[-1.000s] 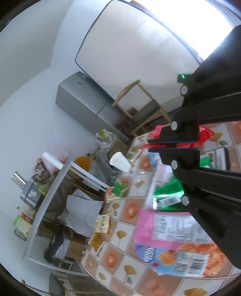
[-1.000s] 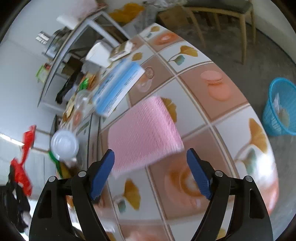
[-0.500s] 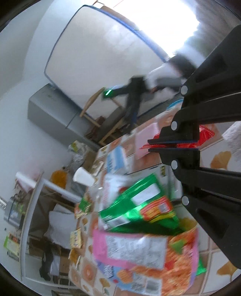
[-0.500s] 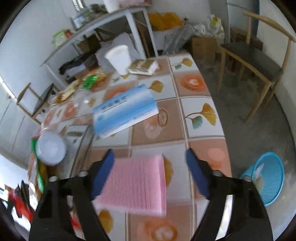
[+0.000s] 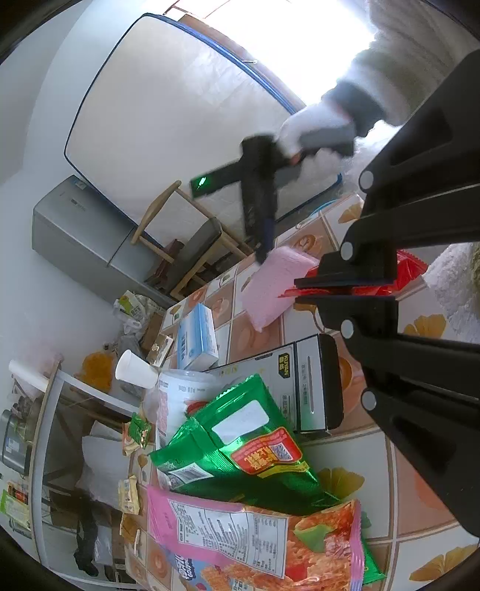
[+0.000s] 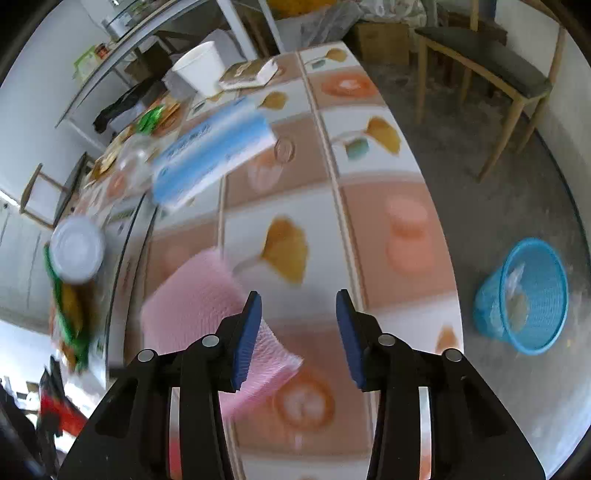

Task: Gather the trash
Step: 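Lift red wrapper and pink mesh pad off the table with both grippers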

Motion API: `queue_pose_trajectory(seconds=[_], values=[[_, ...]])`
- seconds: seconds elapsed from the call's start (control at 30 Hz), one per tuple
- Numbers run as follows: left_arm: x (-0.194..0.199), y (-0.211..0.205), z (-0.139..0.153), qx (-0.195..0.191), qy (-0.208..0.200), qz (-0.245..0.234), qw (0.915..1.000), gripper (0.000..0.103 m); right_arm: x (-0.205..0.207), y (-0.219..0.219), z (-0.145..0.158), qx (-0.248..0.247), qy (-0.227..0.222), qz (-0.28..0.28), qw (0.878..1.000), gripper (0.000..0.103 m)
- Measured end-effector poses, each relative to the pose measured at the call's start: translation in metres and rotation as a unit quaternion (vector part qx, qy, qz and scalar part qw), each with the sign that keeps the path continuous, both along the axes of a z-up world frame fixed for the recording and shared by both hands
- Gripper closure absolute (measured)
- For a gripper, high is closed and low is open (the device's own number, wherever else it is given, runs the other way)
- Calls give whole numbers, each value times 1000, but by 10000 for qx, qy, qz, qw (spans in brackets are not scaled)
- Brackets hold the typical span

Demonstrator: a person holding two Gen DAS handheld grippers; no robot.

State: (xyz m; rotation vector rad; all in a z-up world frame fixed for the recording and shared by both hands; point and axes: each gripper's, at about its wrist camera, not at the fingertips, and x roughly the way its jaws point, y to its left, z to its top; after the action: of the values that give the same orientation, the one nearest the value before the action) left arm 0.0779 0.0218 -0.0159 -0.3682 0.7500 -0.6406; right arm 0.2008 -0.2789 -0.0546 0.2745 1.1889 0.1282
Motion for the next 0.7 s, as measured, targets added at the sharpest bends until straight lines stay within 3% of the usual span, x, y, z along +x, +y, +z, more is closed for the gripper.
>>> queue_pose_trajectory(seconds=[0.07,0.13,0.3,0.37,0.47,0.7], values=[[1,2,0,-4,8,23,10000,101,-14,-1,7,106,-113,102,9998,53],[-2,5,1,-10,10,55,10000,101,-23,-2,17,209,-358,265,9988,29],[-3,12,3,-22,31,213,9998,100,-19,21,21,564,-313,792,9948,14],[-2,15,4,-39,37,271,9996,100,-16,37,18,377,-255,1037,9936,14],[-1,20,5,-59,79,352,9993,100,-16,65,15,-342,-362,1365,9894,13],[2,27,4,-78,131,471,9988,100,-13,94,2,-1017,-344,1724,9792,13]])
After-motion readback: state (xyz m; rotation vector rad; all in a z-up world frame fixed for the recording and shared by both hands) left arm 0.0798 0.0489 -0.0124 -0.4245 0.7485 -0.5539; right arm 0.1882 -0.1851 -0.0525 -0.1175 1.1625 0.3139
